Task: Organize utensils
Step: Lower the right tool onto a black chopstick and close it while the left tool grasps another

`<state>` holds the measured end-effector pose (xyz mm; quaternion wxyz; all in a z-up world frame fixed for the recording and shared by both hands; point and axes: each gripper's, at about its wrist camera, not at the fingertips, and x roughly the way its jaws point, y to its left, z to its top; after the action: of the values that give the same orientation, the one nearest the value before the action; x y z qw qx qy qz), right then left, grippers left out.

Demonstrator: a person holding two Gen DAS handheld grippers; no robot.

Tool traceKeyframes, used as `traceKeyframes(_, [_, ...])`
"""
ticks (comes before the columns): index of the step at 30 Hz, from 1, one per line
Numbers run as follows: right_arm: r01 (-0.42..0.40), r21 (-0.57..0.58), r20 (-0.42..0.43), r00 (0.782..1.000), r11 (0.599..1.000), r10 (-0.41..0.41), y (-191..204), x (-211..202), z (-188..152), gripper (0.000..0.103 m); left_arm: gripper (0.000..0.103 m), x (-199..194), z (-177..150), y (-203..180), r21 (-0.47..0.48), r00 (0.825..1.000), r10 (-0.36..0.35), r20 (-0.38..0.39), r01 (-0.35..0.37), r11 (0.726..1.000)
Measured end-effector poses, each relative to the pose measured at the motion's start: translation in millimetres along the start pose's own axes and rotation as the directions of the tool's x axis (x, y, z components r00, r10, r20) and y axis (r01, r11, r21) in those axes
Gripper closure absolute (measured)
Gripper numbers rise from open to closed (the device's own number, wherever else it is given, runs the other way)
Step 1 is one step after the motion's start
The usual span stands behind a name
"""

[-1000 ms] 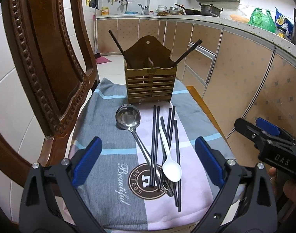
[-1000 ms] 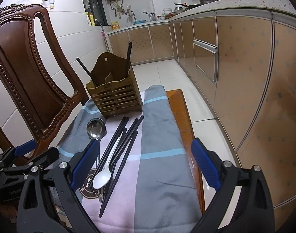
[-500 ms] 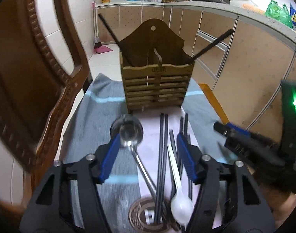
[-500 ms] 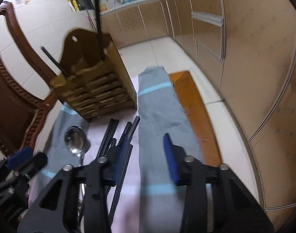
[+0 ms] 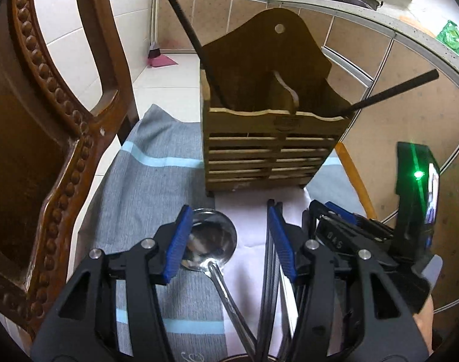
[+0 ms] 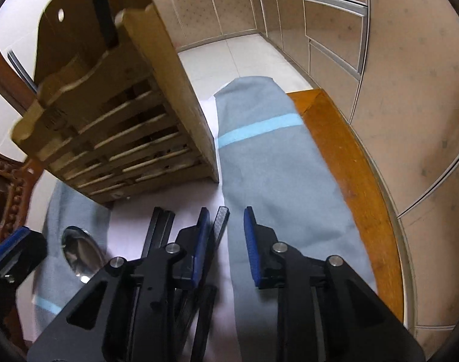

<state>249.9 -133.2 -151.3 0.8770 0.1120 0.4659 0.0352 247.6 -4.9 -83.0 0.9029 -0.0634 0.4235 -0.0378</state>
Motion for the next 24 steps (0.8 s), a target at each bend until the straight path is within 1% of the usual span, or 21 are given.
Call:
traceKeyframes(2, [0.021,-0.011,-0.001,1.000,1.000,-0.021,3.9,6.0,0.8,0.085,0.051,2.0,0.5,0.4,-0.002,1.000,0.004,0.001,-0.004,1.000])
traceKeyframes(5, [0.076,-0.064,0.009,0.997,0.995,-0.075,15.8,10.0,1.5,0.087,0.051,5.5,0.4,-0.5,0.010,1.000,0.013,-0.008,-0.013,1.000])
traceKeyframes(8, [0.079,-0.096,0.003,0.997,0.992,-0.080,19.6,8.2,-0.6,0.090,0.051,9.9,-1.1,-4.2,0.031,1.000,0.022,-0.022,-0.021,0.999])
traceKeyframes(10, [0.057,-0.100,-0.008,0.998,0.993,-0.058,18.1,6.2,-1.1,0.092,0.051,14.3,-2.7,-10.6,0.053,0.999,0.020,-0.038,-0.018,0.998])
traceKeyframes(12, [0.010,-0.063,-0.013,1.000,0.998,-0.010,7.6,-1.6,0.4,0.093,0.051,17.1,-4.3,-18.5,0.074,0.999,0.019,-0.045,-0.016,0.997])
traceKeyframes(14, [-0.026,-0.034,0.007,1.000,0.999,0.026,-2.2,-13.1,-1.0,0.093,0.051,22.4,-6.3,-29.8,0.104,0.998,0.015,-0.057,-0.009,0.995])
traceKeyframes(15, [-0.062,-0.011,0.021,0.998,0.998,0.062,-8.6,-21.3,-0.1,0.093,0.051,24.7,-7.3,-33.6,0.115,0.998,0.015,-0.060,-0.008,0.993])
traceKeyframes(18, [-0.125,0.040,0.065,0.990,0.991,0.122,-26.1,-40.7,1.7,0.093,0.051,37.9,-9.3,-46.0,0.145,0.997,0.024,-0.077,-0.012,0.989])
traceKeyframes(21, [-0.173,0.082,0.089,0.982,0.982,0.166,-41.1,-52.7,1.4,0.093,0.059,54.0,-8.3,-51.1,0.146,0.994,0.030,-0.101,-0.015,0.989])
traceKeyframes(24, [-0.181,0.090,0.081,0.981,0.979,0.174,-46.6,-51.4,2.2,0.093,0.066,68.7,-7.7,-50.7,0.137,0.991,0.031,-0.127,-0.013,0.991])
